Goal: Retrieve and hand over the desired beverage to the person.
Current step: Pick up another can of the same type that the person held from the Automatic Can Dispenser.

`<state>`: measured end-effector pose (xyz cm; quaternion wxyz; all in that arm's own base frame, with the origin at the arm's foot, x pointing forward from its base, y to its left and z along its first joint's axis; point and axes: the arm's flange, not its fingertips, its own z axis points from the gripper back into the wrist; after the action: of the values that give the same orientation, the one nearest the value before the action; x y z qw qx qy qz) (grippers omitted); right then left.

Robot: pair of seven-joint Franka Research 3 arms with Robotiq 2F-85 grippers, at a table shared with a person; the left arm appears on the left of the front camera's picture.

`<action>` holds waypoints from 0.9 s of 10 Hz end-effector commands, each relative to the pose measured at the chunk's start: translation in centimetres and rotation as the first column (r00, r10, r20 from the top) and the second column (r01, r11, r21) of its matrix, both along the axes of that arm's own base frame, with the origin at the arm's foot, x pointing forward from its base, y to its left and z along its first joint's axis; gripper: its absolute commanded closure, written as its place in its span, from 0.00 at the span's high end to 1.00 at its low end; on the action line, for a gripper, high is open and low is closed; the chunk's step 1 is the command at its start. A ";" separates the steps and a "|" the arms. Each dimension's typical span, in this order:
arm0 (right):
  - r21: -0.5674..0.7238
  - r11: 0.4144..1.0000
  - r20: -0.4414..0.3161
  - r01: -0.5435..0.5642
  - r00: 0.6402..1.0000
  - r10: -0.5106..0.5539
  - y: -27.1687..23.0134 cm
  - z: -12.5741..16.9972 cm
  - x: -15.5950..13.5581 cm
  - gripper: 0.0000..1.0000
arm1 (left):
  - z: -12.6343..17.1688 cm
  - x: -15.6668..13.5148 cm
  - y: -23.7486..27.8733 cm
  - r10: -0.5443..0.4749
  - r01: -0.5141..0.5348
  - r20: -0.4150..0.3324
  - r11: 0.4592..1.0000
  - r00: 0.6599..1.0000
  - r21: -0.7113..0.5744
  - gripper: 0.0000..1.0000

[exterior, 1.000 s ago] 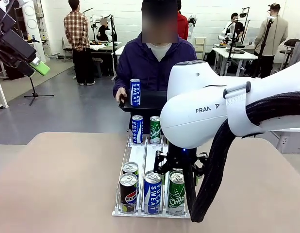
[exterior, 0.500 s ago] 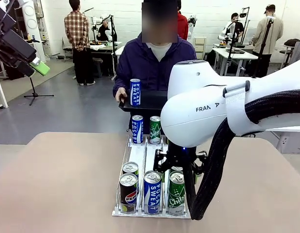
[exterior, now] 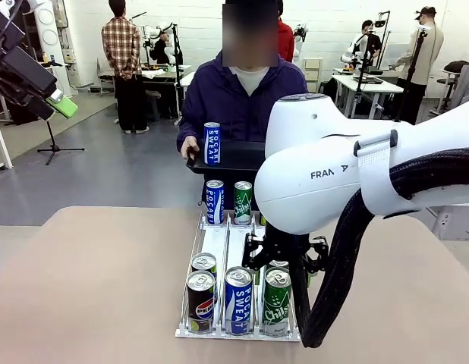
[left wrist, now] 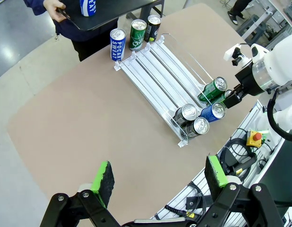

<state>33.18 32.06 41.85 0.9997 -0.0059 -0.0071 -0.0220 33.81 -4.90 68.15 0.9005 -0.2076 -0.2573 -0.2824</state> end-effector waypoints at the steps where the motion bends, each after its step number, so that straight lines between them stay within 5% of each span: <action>1: 0.001 1.000 0.012 -0.013 1.000 0.013 -0.8 -0.4 -0.3 1.00 | 0.0 -0.1 0.1 0.008 -0.008 -0.008 1.000 1.000 -0.006 1.00; 4: 0.002 0.999 0.015 -0.040 0.999 0.040 -1.0 -0.5 -0.8 1.00 | 0.0 -0.1 0.1 0.008 -0.008 -0.008 1.000 1.000 -0.006 1.00; 5: 0.016 0.998 0.004 -0.066 0.998 0.066 -1.0 -0.4 -0.8 0.44 | 0.0 -0.1 0.1 0.008 -0.008 -0.008 1.000 1.000 -0.006 1.00; 6: 0.023 0.996 0.000 -0.083 0.997 0.083 -1.1 -0.5 -0.8 0.43 | 0.0 -0.1 0.1 0.008 -0.008 -0.008 1.000 1.000 -0.006 1.00; 7: 0.022 0.995 -0.008 -0.093 0.996 0.093 -1.0 -0.5 -0.9 0.00 | 0.0 -0.1 0.1 0.008 -0.008 -0.008 1.000 1.000 -0.006 1.00; 9: 0.032 0.995 -0.017 -0.094 0.995 0.095 -1.1 -0.4 -0.8 0.00 | 0.0 -0.1 0.1 0.008 -0.008 -0.008 1.000 1.000 -0.006 1.00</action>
<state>32.66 31.67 41.83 0.9997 -0.0033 -0.0054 0.0216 33.81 -4.90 68.15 0.9005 -0.2076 -0.2573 -0.2824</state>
